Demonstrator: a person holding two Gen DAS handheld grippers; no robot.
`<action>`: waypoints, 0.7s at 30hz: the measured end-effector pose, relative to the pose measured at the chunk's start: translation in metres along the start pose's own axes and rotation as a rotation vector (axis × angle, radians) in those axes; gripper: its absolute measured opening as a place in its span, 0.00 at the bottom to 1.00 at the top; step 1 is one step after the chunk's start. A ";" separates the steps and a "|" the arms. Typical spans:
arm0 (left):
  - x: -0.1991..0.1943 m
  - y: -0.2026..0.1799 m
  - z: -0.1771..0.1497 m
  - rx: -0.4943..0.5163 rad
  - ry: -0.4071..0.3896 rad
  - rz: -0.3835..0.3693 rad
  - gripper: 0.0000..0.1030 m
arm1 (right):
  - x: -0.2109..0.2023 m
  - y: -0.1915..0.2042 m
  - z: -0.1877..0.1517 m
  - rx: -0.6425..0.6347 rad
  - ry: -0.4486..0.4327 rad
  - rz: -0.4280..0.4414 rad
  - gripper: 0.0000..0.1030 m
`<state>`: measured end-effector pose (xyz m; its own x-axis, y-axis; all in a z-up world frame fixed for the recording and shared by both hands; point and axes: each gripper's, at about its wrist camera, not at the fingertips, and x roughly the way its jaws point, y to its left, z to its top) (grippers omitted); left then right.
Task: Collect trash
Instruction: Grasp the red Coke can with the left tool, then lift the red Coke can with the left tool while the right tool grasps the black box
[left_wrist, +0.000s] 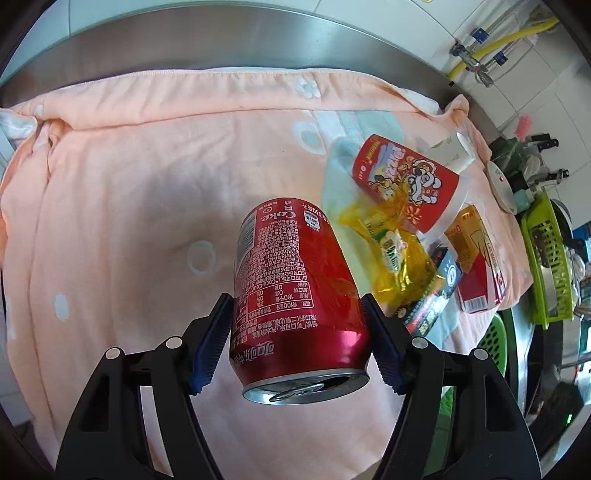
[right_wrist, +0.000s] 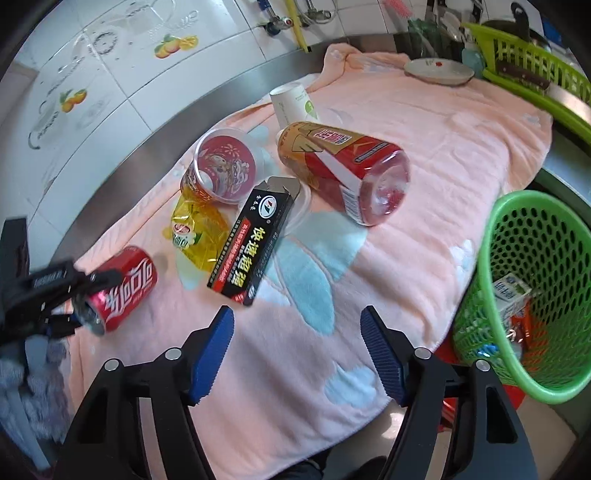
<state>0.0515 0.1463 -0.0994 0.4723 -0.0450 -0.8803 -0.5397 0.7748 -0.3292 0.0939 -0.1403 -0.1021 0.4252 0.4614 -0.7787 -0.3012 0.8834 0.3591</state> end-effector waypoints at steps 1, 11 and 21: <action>0.000 0.002 0.000 0.005 0.002 0.000 0.67 | 0.005 0.001 0.002 -0.003 0.006 -0.006 0.62; -0.004 0.014 0.002 0.062 -0.009 -0.015 0.66 | 0.028 0.020 0.029 0.026 0.003 0.002 0.60; -0.011 0.023 0.007 0.122 -0.022 -0.021 0.66 | 0.071 0.032 0.062 0.185 0.044 0.013 0.52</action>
<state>0.0390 0.1688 -0.0953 0.4985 -0.0487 -0.8655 -0.4415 0.8450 -0.3018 0.1675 -0.0743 -0.1135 0.3831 0.4729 -0.7935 -0.1423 0.8790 0.4552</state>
